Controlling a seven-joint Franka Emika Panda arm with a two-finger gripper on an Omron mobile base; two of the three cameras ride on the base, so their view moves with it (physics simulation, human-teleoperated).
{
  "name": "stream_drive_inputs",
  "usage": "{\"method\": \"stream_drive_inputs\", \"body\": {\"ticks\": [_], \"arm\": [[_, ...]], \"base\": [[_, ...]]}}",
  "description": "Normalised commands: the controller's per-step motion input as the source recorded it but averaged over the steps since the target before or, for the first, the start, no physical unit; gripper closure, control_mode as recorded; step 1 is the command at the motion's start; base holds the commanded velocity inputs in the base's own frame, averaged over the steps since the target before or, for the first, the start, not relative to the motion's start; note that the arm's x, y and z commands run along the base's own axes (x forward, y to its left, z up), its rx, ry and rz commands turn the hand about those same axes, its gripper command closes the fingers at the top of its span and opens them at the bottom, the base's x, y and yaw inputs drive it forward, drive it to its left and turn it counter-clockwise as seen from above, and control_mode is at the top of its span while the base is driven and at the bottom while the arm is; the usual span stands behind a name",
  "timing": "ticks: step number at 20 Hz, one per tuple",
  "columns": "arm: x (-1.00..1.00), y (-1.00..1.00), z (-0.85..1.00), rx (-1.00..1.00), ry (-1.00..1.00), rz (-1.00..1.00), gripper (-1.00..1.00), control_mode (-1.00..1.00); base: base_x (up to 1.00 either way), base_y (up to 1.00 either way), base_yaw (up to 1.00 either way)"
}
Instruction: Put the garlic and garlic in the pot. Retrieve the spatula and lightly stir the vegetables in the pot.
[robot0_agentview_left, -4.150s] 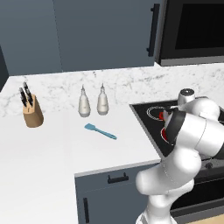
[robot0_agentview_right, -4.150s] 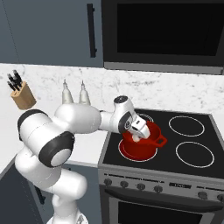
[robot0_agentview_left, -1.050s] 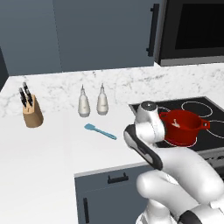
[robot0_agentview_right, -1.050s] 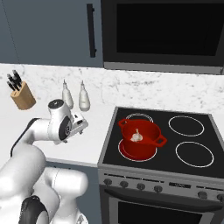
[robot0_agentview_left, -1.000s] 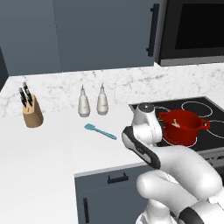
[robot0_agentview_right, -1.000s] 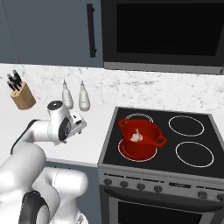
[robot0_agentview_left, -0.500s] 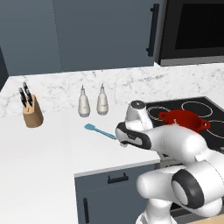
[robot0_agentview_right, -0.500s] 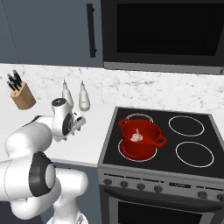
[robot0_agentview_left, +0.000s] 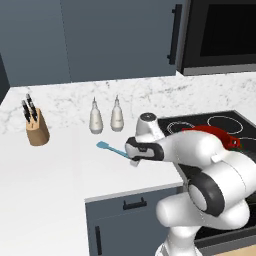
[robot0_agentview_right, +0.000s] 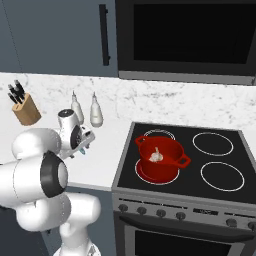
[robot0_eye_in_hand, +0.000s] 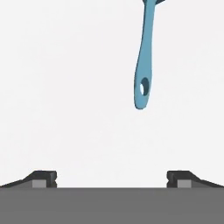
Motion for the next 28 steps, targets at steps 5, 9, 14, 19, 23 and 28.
{"method": "stream_drive_inputs", "body": {"ticks": [5,9,14,19,23,28], "arm": [[0.46,0.23,-0.2,0.0,0.08,0.0,-1.0,-1.0],[0.44,0.14,-0.2,0.0,0.08,0.0,-1.0,-1.0],[0.39,0.03,-0.29,0.0,0.06,0.0,-1.0,-1.0],[0.45,0.11,-0.29,0.0,0.1,0.0,-1.0,-1.0],[0.29,0.12,-0.29,0.0,0.02,0.0,-1.0,-1.0],[0.1,0.02,-0.29,0.0,0.0,0.0,-1.0,-1.0]], "base": [[0.0,0.0,0.0],[0.0,0.0,0.0],[0.0,0.0,0.0],[0.0,0.0,0.0],[0.0,0.0,0.0],[0.0,0.0,0.0]]}}
